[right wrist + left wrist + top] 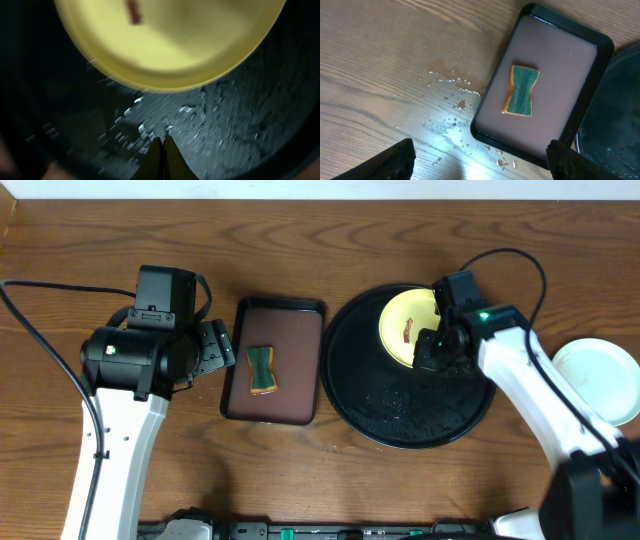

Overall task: Clean dirty plates on tray and stack at the side
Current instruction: 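Grip the yellow plate rim with the right gripper and pull it centered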

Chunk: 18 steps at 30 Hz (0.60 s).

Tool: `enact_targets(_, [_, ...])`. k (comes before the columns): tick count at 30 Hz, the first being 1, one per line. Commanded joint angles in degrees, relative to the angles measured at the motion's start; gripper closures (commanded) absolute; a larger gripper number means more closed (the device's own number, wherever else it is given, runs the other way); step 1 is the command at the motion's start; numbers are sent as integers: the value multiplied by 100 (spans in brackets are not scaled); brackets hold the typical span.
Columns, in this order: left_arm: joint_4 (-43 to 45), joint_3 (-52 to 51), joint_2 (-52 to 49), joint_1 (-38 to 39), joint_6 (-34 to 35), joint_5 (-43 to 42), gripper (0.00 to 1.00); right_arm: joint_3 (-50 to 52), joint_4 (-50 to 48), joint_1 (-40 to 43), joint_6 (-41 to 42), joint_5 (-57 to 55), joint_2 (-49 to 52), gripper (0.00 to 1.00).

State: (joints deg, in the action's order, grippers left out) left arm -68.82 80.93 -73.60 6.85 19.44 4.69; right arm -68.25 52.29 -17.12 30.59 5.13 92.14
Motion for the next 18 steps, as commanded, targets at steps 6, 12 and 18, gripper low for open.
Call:
enact_targets(6, [-15, 74, 24, -20, -35, 52, 15, -22, -1043, 1134, -970, -750, -323, 72])
enact_targets(12, [87, 74, 24, -20, -33, 50, 15, -22, -1705, 2039, -2599, 719, 726, 68])
enact_targets(18, [133, 74, 24, -20, 37, -208, 15, -22, -2175, 2179, -3027, 1150, 1696, 70])
